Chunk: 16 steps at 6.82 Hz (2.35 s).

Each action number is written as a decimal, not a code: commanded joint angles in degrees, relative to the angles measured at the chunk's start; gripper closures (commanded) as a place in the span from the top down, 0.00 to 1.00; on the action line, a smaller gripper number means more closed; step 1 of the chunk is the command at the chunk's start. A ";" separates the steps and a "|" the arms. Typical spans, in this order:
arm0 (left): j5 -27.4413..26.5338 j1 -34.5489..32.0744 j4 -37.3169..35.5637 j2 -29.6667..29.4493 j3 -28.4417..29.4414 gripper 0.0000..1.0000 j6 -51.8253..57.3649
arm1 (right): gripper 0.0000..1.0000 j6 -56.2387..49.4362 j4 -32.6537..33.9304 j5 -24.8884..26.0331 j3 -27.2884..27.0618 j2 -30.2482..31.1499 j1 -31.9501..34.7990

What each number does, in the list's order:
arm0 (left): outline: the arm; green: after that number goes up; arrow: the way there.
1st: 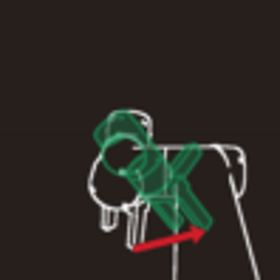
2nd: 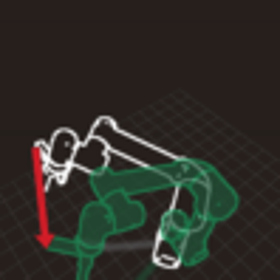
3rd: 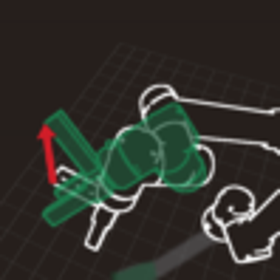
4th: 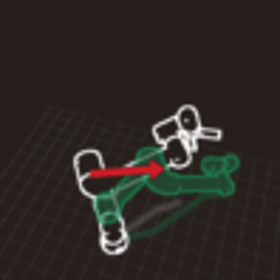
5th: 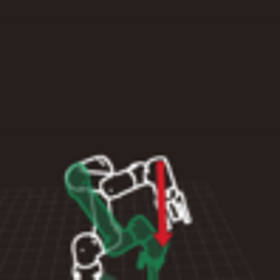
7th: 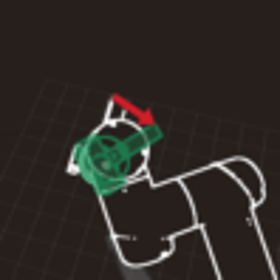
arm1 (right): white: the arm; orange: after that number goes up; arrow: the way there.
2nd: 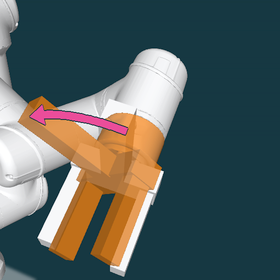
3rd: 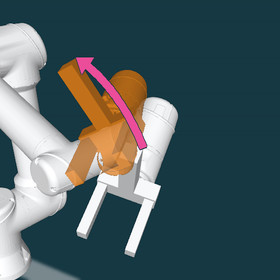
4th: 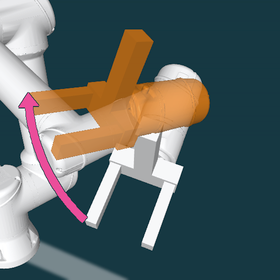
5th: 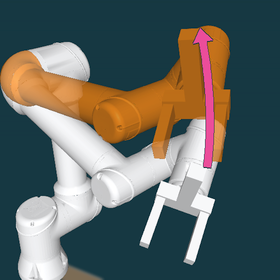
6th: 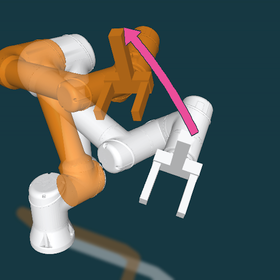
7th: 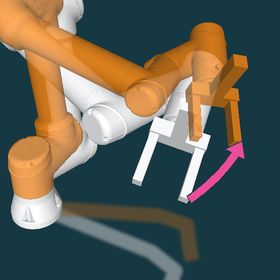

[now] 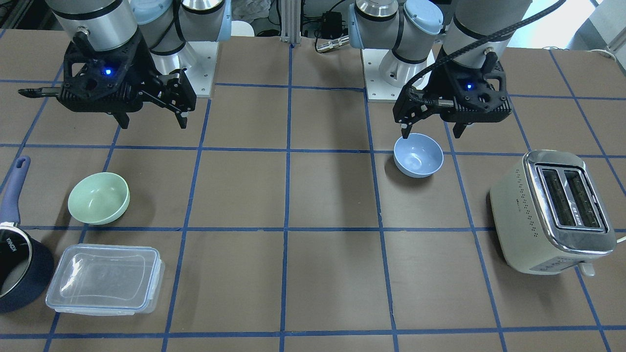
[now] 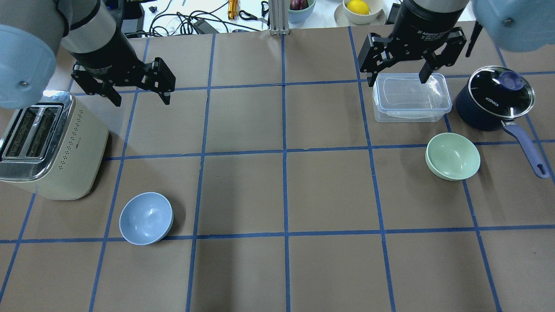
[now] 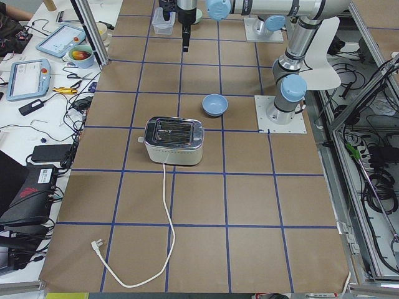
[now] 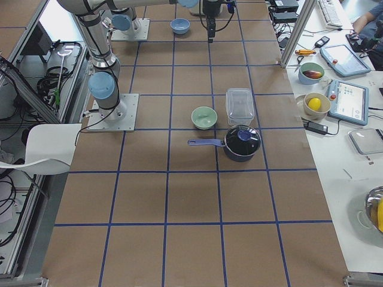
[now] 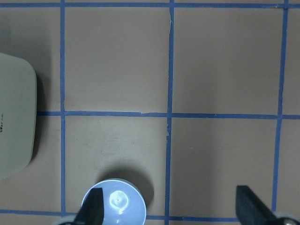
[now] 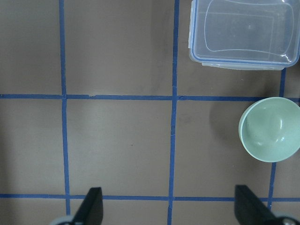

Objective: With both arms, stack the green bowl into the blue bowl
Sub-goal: 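Lower the left gripper onto the pale blue bowl and grasp its rim, then carry the pale blue bowl with the left gripper to the table center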

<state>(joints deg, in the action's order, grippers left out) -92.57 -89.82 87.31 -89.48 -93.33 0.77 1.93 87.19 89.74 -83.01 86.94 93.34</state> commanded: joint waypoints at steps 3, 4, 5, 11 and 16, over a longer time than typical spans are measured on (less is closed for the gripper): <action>-1.21 3.24 -32.00 -2.26 -32.11 1.00 2.22 | 1.00 0.09 0.00 -0.09 -0.04 -0.02 0.00; -1.38 4.12 -34.38 -2.88 -36.61 1.00 2.30 | 1.00 0.18 0.00 -0.09 -0.04 -0.10 0.00; -1.21 4.56 -36.32 -3.15 -40.14 1.00 1.35 | 1.00 0.18 0.00 -0.09 -0.04 -0.11 0.00; -1.47 4.04 -42.66 -1.31 -43.78 0.00 6.26 | 1.00 0.09 0.09 0.09 -0.13 -0.19 0.00; 3.36 -9.03 -30.94 -11.72 -17.41 0.00 -17.68 | 1.00 0.00 0.00 0.09 -0.13 -0.19 0.00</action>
<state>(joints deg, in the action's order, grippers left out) -90.51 -95.16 51.17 -96.66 -120.28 -10.14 1.94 87.21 89.82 -83.14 86.75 93.34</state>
